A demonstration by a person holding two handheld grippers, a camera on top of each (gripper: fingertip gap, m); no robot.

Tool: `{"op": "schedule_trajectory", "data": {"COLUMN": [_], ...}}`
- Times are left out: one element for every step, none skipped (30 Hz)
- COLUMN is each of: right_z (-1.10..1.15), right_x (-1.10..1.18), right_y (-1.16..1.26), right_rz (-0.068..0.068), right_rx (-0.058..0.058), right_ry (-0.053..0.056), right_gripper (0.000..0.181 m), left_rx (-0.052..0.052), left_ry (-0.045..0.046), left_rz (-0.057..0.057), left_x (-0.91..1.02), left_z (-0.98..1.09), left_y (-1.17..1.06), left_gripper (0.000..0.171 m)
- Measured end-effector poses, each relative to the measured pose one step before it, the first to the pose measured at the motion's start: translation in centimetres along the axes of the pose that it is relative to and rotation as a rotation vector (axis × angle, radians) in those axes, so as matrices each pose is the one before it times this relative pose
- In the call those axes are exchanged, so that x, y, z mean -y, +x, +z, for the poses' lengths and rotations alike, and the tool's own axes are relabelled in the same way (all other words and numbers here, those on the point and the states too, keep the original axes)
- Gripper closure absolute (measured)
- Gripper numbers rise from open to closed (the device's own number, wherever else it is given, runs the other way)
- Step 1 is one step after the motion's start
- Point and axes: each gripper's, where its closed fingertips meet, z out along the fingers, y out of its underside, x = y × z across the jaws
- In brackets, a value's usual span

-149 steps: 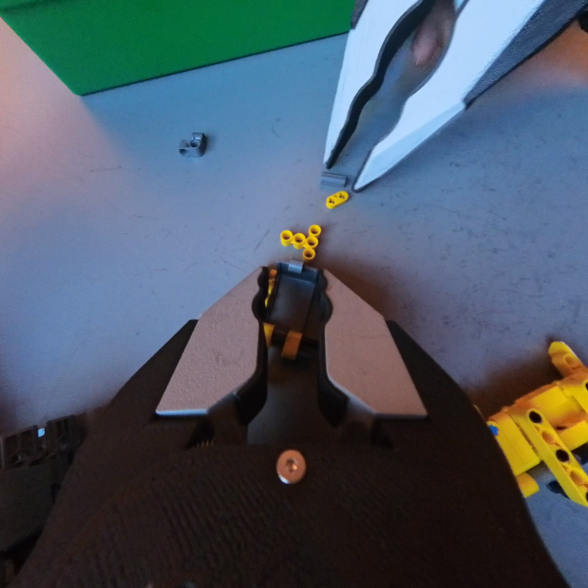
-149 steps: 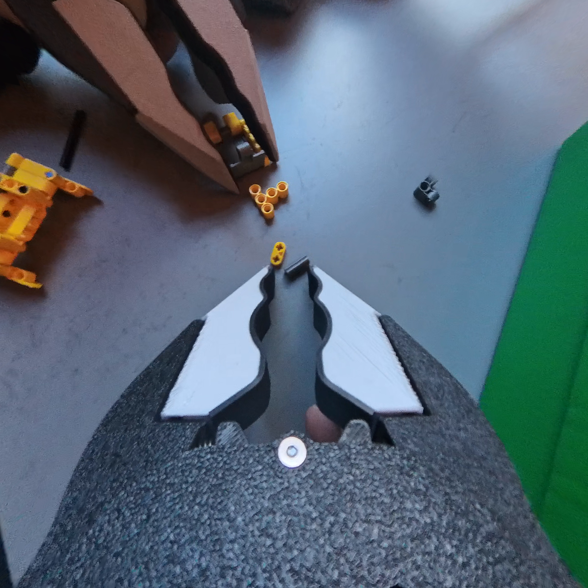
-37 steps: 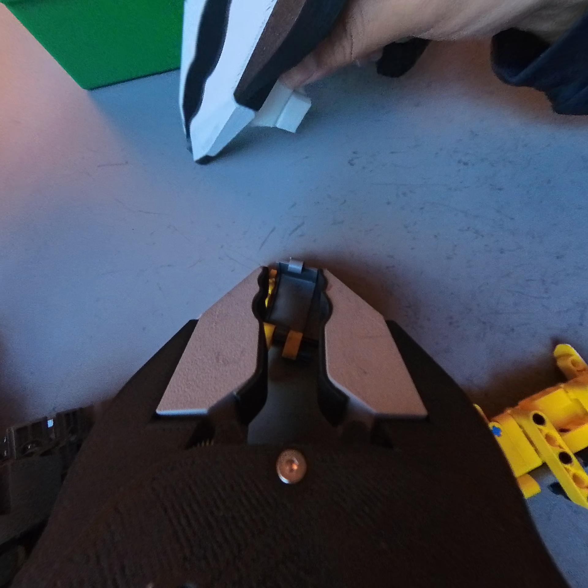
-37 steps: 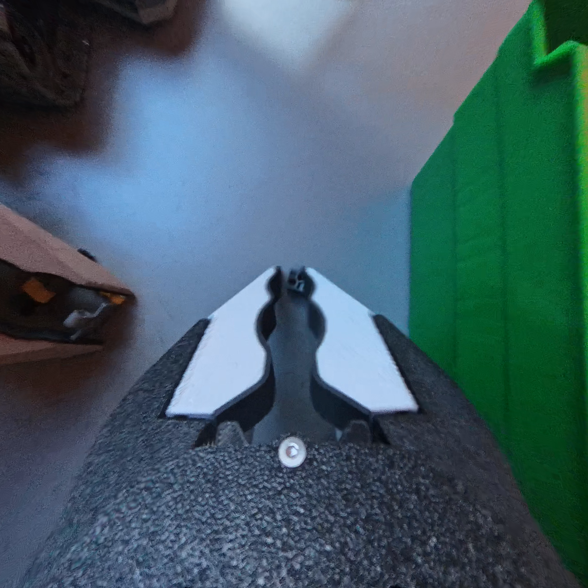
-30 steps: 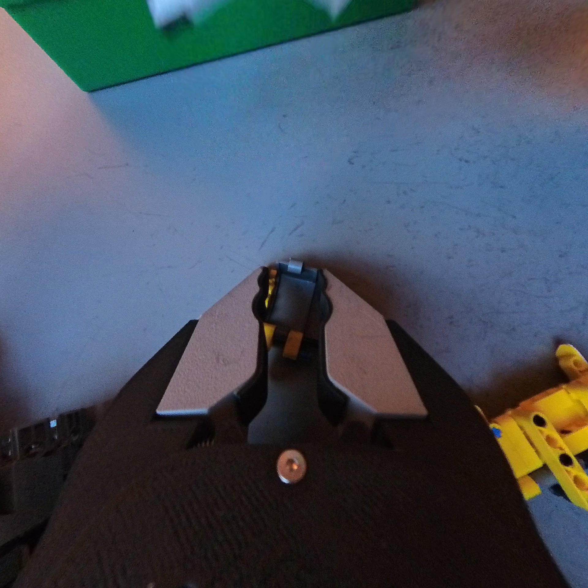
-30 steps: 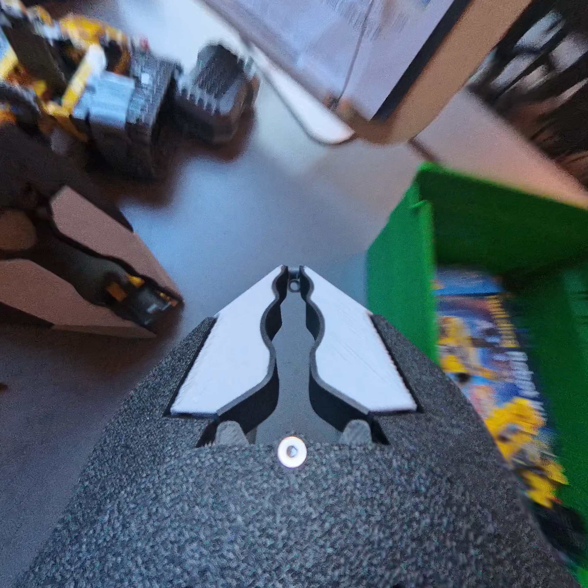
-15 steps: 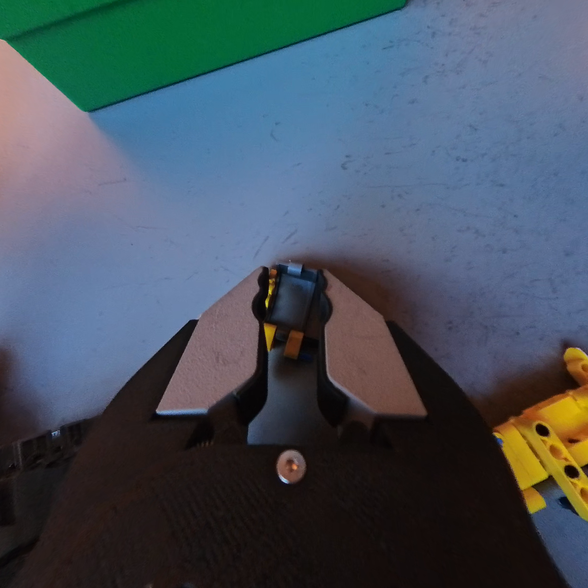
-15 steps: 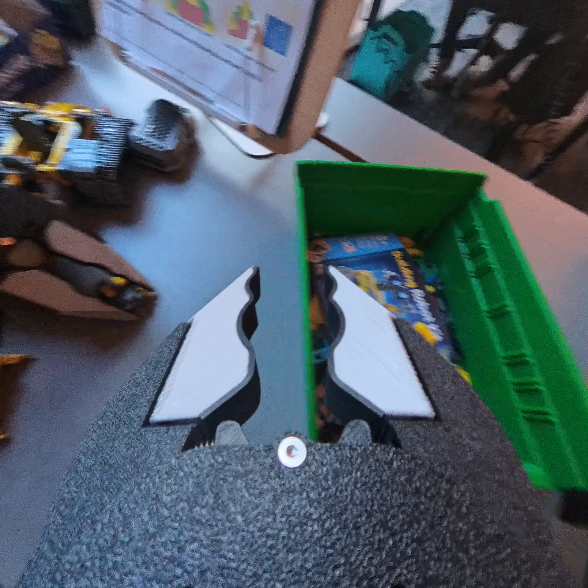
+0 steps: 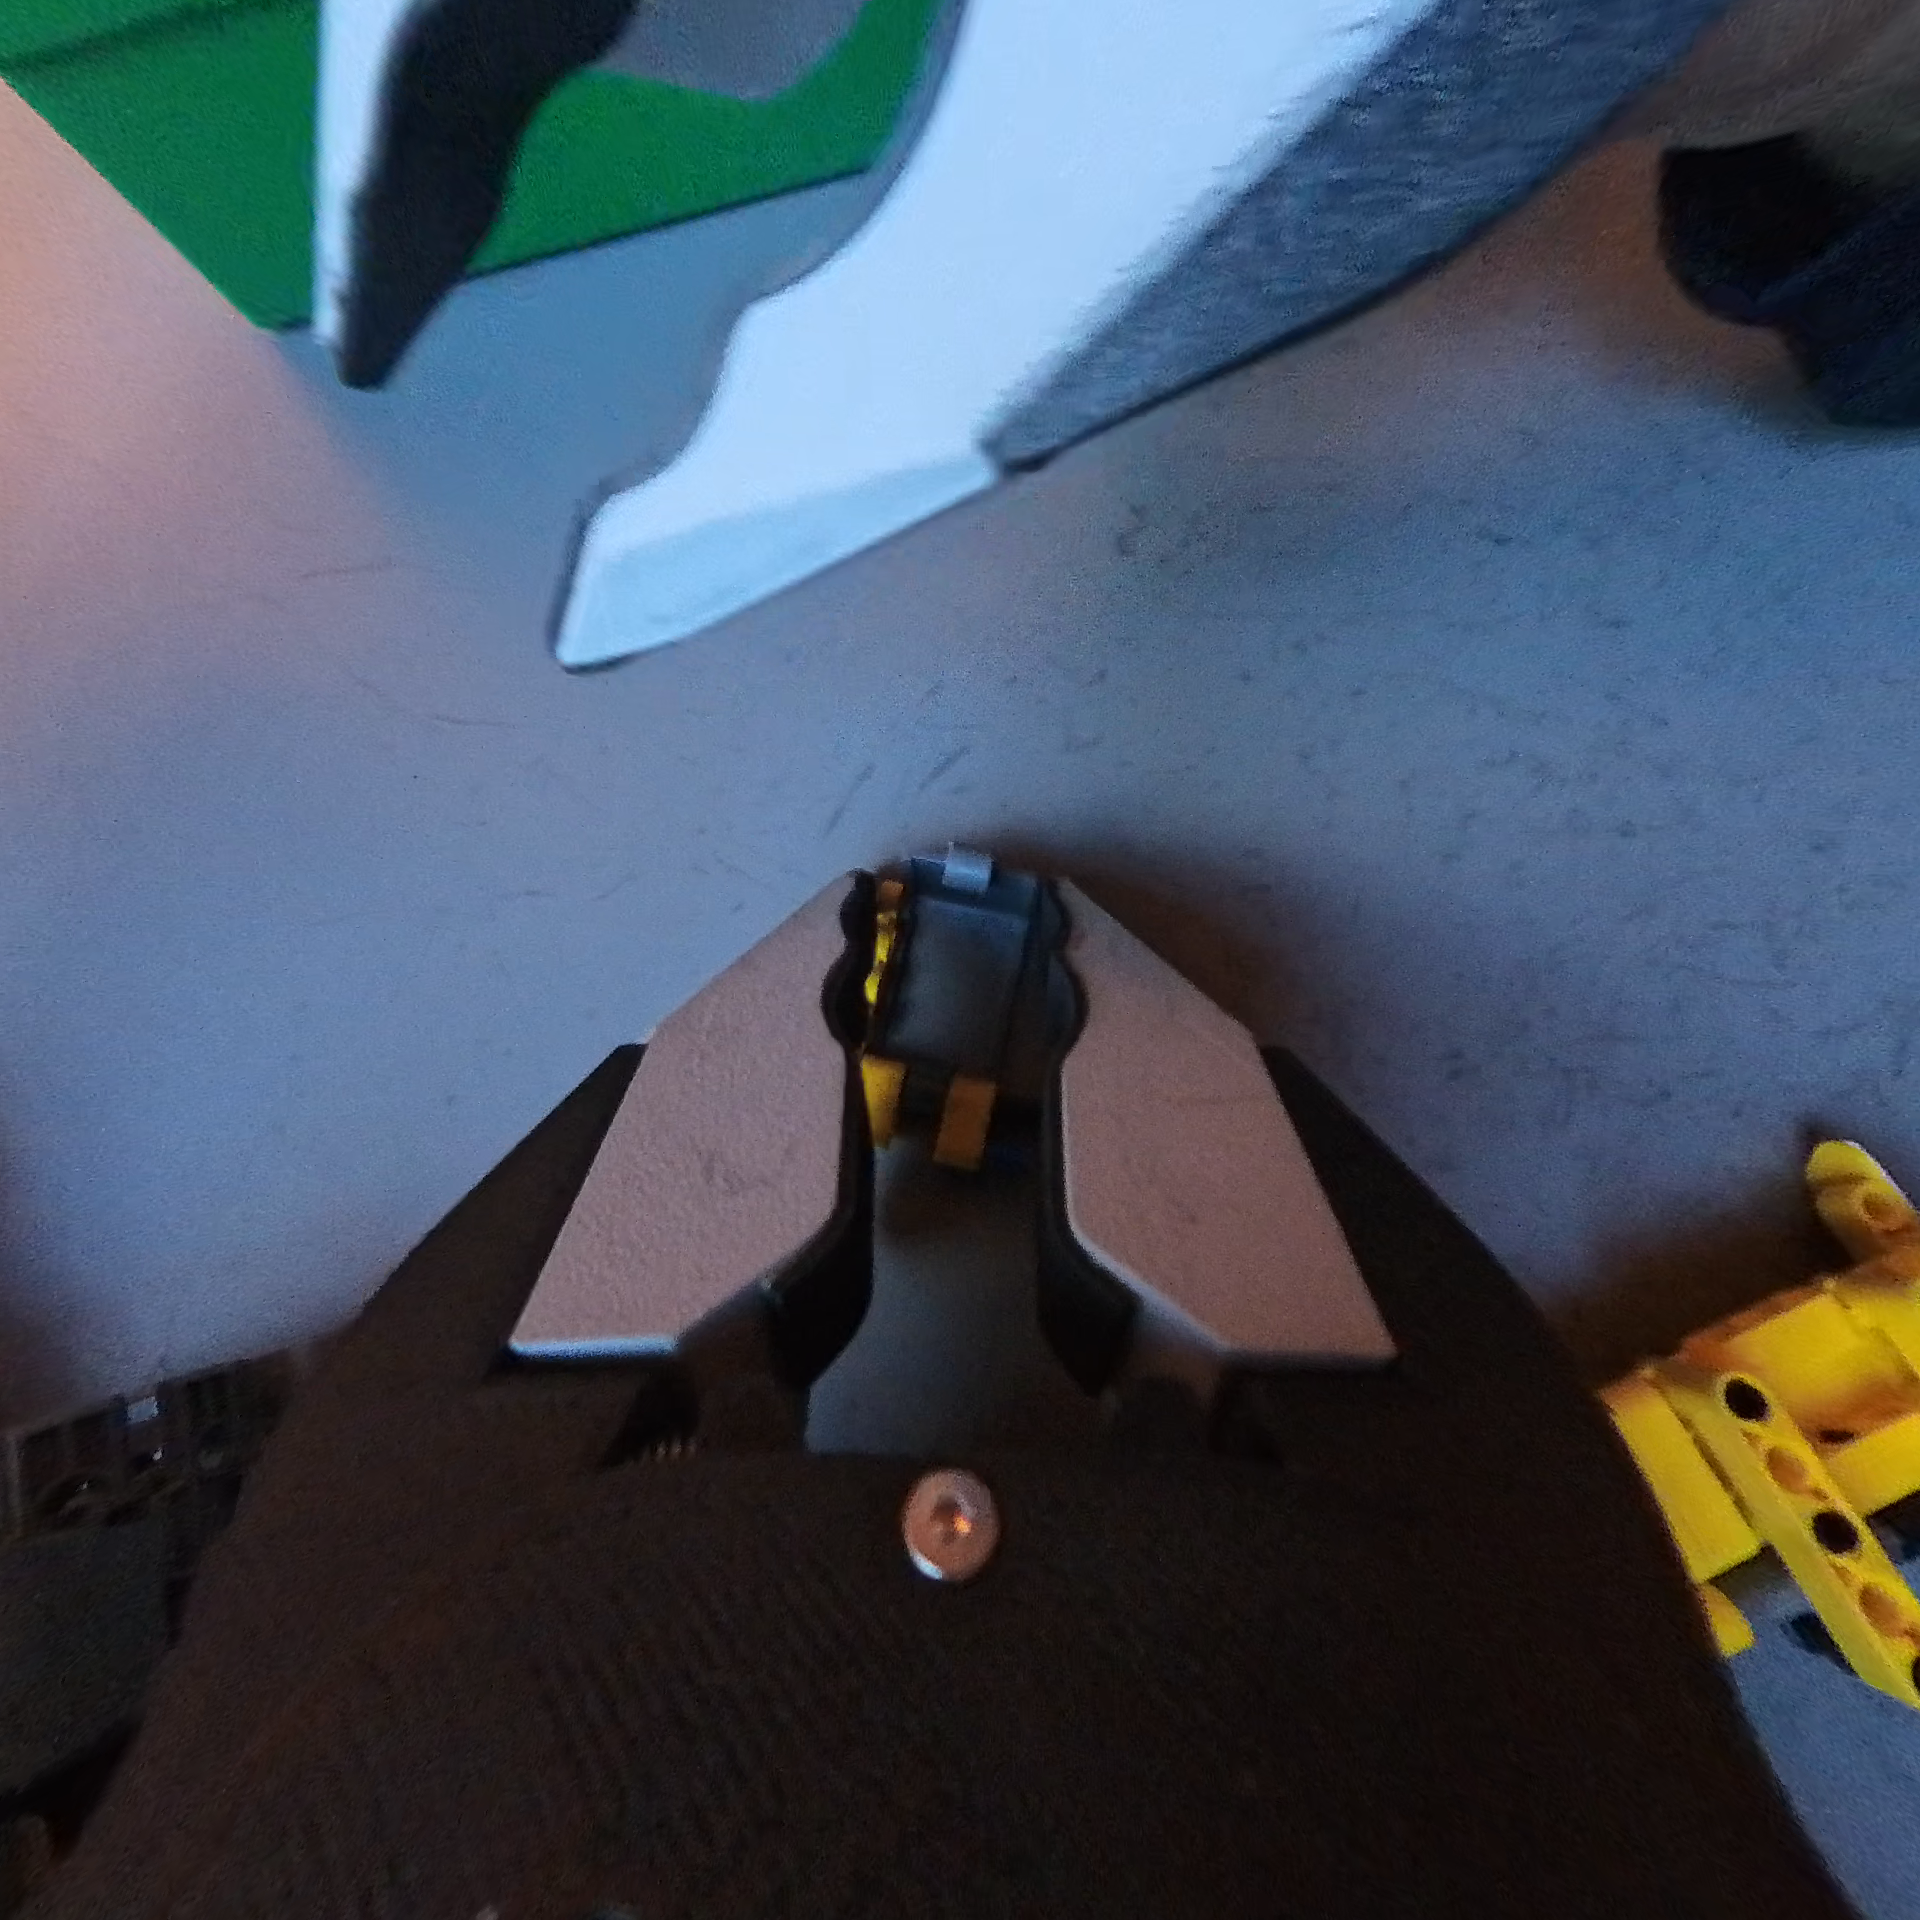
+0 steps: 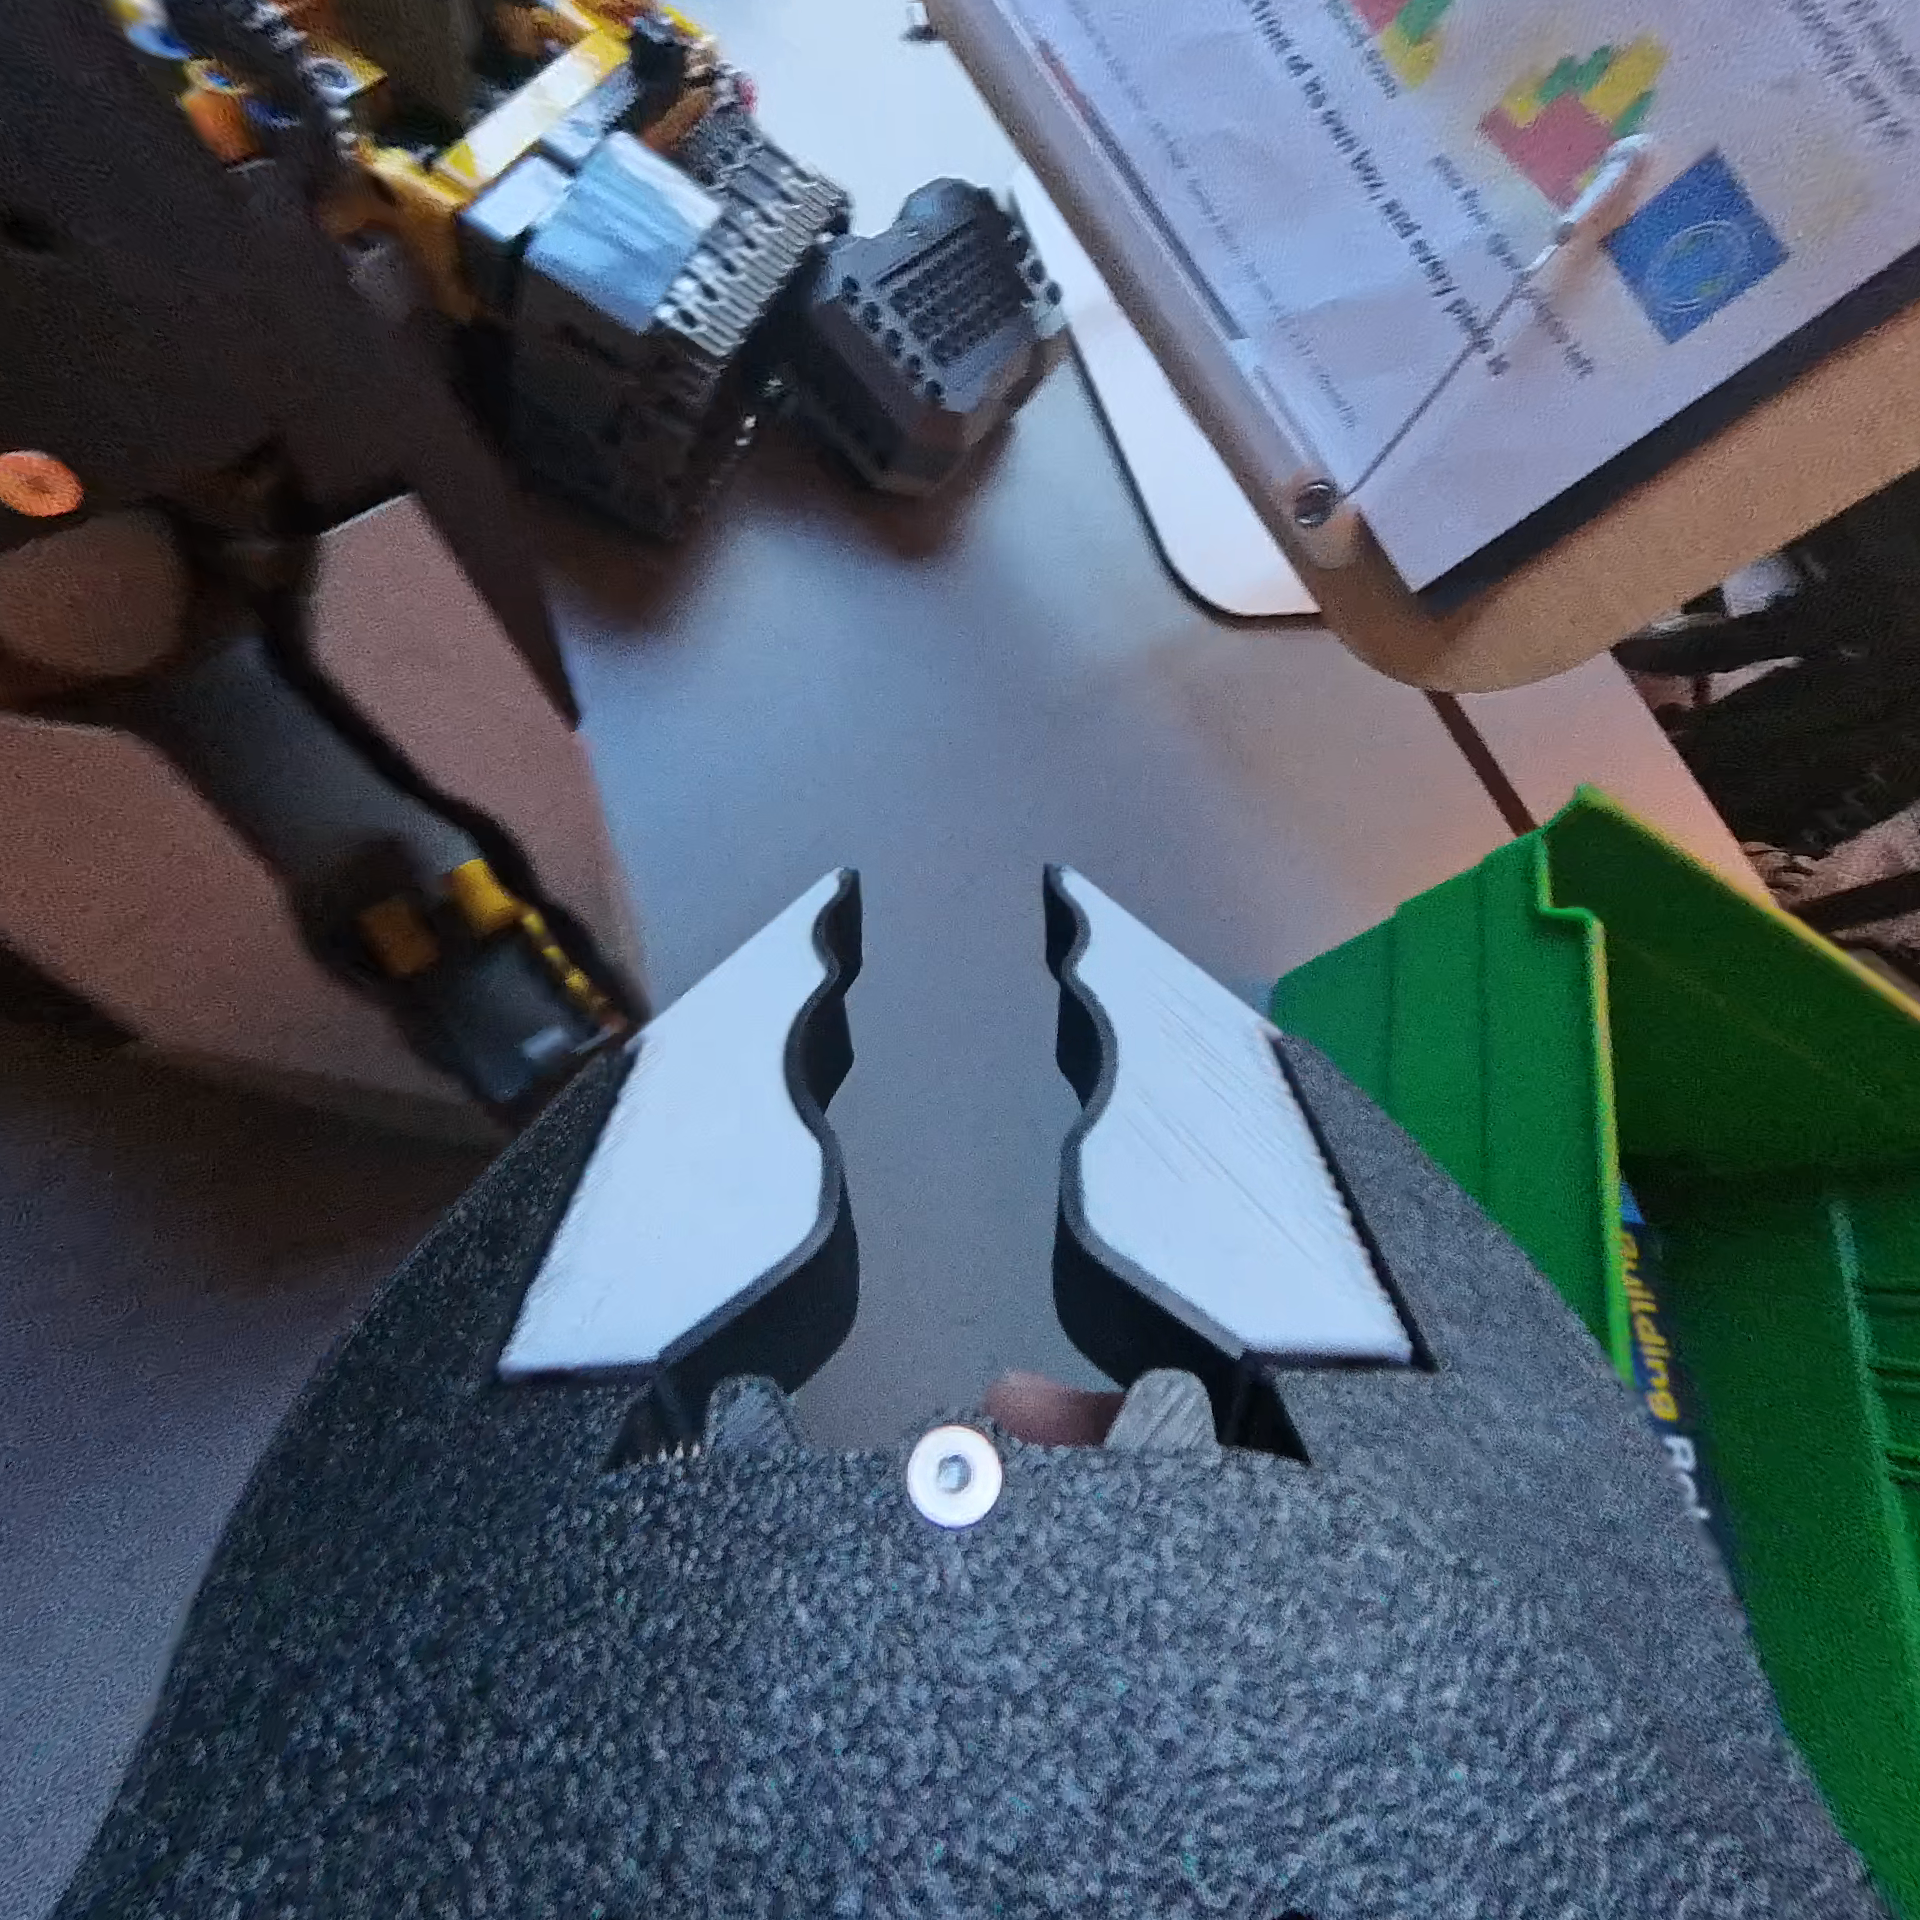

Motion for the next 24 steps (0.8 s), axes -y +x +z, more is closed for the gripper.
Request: {"op": "schedule_trajectory", "data": {"right_z": [0.362, 0.344, 0.288, 0.206, 0.146, 0.091, 0.033, 0.001, -0.033, -0.04, -0.021, -0.025, -0.009, 0.0, 0.025, 0.042, 0.031, 0.051, 0.06, 0.084, 0.08, 0.048, -0.018, -0.119], "right_x": [-0.083, -0.275, -0.255, -0.197, -0.177, -0.179, -0.19, -0.221, -0.183, -0.125, -0.106, -0.078, -0.012, -0.005, -0.053, -0.083, -0.046, 0.034, 0.071, 0.045, 0.003, -0.041, -0.057, 0.064], "right_y": [0.567, 0.612, 0.424, 0.084, -0.023, -0.015, -0.044, 0.022, 0.1, -0.007, -0.13, -0.171, -0.168, -0.181, -0.172, -0.121, -0.12, -0.195, -0.236, -0.154, -0.151, -0.17, -0.104, -0.146], "right_rz": [0.0004, -0.0027, -0.0008, 0.0038, 0.0071, 0.0059, 0.0014, 0.0016, 0.0062, 0.0083, 0.011, 0.0115, 0.0103, 0.0102, 0.0081, 0.0063, 0.0091, 0.0155, 0.0156, 0.0077, -0.0016, -0.0108, -0.0149, -0.0091], "right_rx": [-0.0242, -0.0313, -0.0243, -0.0069, -0.0014, -0.002, 0.0023, 0.0014, -0.0024, 0.0055, 0.0135, 0.0167, 0.0152, 0.0159, 0.0151, 0.0109, 0.0101, 0.0142, 0.0159, 0.0096, 0.0086, 0.0119, 0.008, 0.0144], "right_ry": [-0.0041, -0.0148, -0.01, -0.0012, 0.0043, 0.0064, 0.0051, 0.0015, 0.0015, 0.0049, 0.0039, 0.0028, 0.007, 0.0079, 0.0039, 0.0009, 0.0033, 0.0084, 0.0093, 0.0066, 0.0038, -0.0011, -0.0027, 0.0045], "right_gripper": [0.149, 0.149, 0.149, 0.15, 0.151, 0.151, 0.151, 0.151, 0.151, 0.151, 0.151, 0.151, 0.151, 0.151, 0.151, 0.151, 0.151, 0.151, 0.151, 0.151, 0.15, 0.149, 0.148, 0.148], "left_rx": [0.0007, 0.0021, 0.0021, 0.0014, 0.0002, -0.0025, 0.0012, 0.0042, 0.0043, 0.0049, 0.0057, 0.0072, 0.0095, 0.0107, 0.0126, 0.016, 0.0153, 0.0049, -0.0007, 0.0006, 0.0082, 0.0122, 0.0126, 0.0132], "left_ry": [0.00004, 0.00029, 0.00104, 0.00234, 0.00596, 0.00539, 0.00052, -0.00003, 0.00011, 0.00003, -0.00019, -0.00259, -0.00303, -0.00125, -0.00325, -0.0059, -0.00733, -0.01236, -0.01269, -0.00427, 0.00403, 0.00488, 0.00554, 0.002], "left_rz": [-0.0032, 0.0, 0.0026, 0.0036, 0.0037, 0.0052, 0.0066, 0.0045, 0.0044, 0.0033, 0.003, 0.0048, 0.0094, 0.0141, 0.0159, 0.0141, 0.0089, 0.001, -0.0097, -0.0192, -0.0212, -0.0104, 0.0033, 0.0134], "left_x": [0.013, 0.022, 0.05, 0.051, 0.085, 0.065, 0.041, 0.035, 0.021, 0.032, 0.034, 0.018, 0.036, 0.042, 0.021, -0.005, -0.024, -0.102, -0.144, -0.092, -0.026, -0.024, -0.004, -0.051], "left_z": [0.027, 0.02, 0.042, 0.047, 0.069, 0.066, 0.021, 0.018, 0.016, 0.013, 0.016, 0.0, -0.001, -0.004, -0.035, -0.063, -0.091, -0.144, -0.162, -0.193, -0.27, -0.355, -0.424, -0.405], "left_y": [0.014, 0.029, 0.068, 0.099, 0.115, 0.163, 0.079, 0.024, 0.01, 0.001, -0.001, -0.005, -0.007, -0.008, -0.029, -0.079, -0.121, -0.016, 0.037, 0.02, -0.049, -0.043, -0.018, -0.059], "left_gripper": [0.144, 0.144, 0.144, 0.144, 0.144, 0.144, 0.144, 0.144, 0.144, 0.144, 0.144, 0.144, 0.144, 0.144, 0.143, 0.141, 0.136, 0.133, 0.128, 0.123, 0.121, 0.12, 0.12, 0.121]}}
